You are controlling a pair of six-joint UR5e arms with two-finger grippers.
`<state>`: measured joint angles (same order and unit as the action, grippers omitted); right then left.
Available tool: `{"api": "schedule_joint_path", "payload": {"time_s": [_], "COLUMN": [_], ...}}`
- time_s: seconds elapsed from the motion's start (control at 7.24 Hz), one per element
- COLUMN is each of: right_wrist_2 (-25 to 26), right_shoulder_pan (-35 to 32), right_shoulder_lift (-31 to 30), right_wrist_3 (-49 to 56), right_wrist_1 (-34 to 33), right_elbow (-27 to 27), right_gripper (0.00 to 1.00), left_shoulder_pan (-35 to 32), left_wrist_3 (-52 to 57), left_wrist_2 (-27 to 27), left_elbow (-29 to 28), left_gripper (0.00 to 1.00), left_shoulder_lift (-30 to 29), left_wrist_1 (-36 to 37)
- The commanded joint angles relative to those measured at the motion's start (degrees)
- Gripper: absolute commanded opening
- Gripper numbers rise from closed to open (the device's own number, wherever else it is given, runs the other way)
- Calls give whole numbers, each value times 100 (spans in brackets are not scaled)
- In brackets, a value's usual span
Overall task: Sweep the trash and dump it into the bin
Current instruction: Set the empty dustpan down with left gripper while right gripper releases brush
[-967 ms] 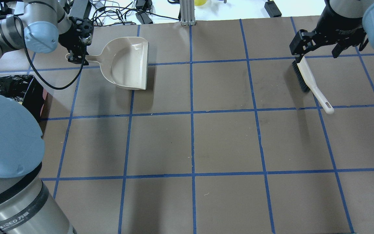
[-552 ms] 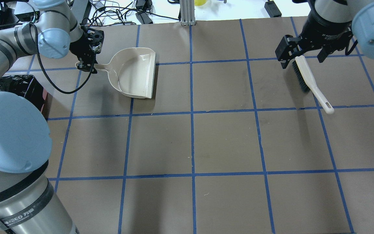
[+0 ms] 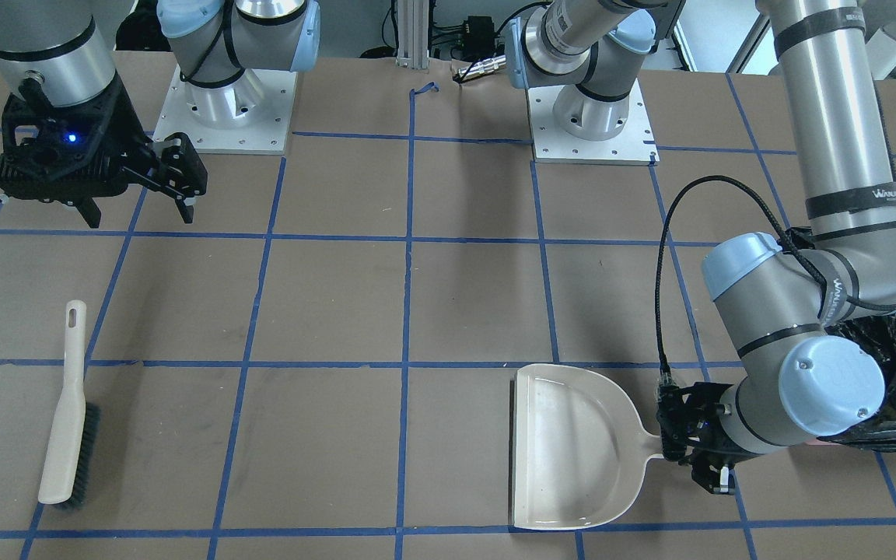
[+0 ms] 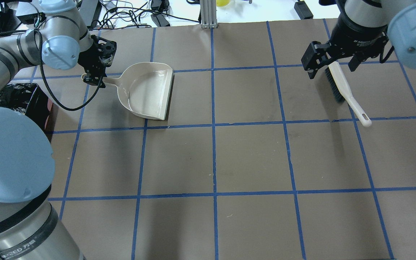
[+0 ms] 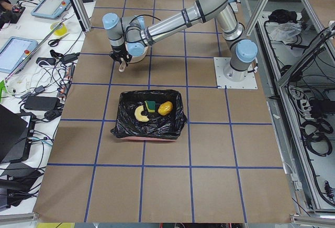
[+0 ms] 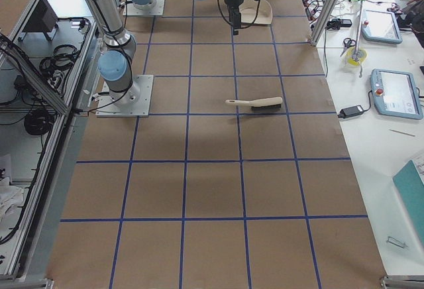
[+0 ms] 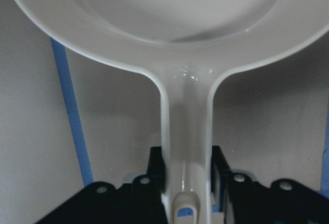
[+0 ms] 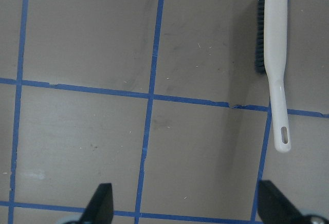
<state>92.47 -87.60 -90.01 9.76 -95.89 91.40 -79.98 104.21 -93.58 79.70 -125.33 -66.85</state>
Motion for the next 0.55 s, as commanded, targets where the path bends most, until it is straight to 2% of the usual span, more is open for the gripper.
{"api": "schedule_joint_path", "payload": {"time_s": [0.0,0.14,0.28,0.41], "right_wrist_2": [-184,-316,-231,-221], "right_shoulder_pan": [-2,-2,-2,-2], "right_shoulder_lift": [-8,-8,-8,-17], "right_wrist_3": [0,-9,-9,-9], "right_wrist_1": [1,1,18,18], "right_elbow": [-8,0,1,1], "right_gripper": [100,100,100,100], "left_shoulder_pan": [-18,-18,-18,-18], "left_wrist_3": [-77,-94,-199,-269], "left_wrist_2": [-20,32,-2,-2], "left_elbow": [63,98,133,125], "left_gripper": [0,94,100,100], "left_shoulder_lift": [26,-26,17,78], "left_wrist_1": [-3,-12,-21,-38]}}
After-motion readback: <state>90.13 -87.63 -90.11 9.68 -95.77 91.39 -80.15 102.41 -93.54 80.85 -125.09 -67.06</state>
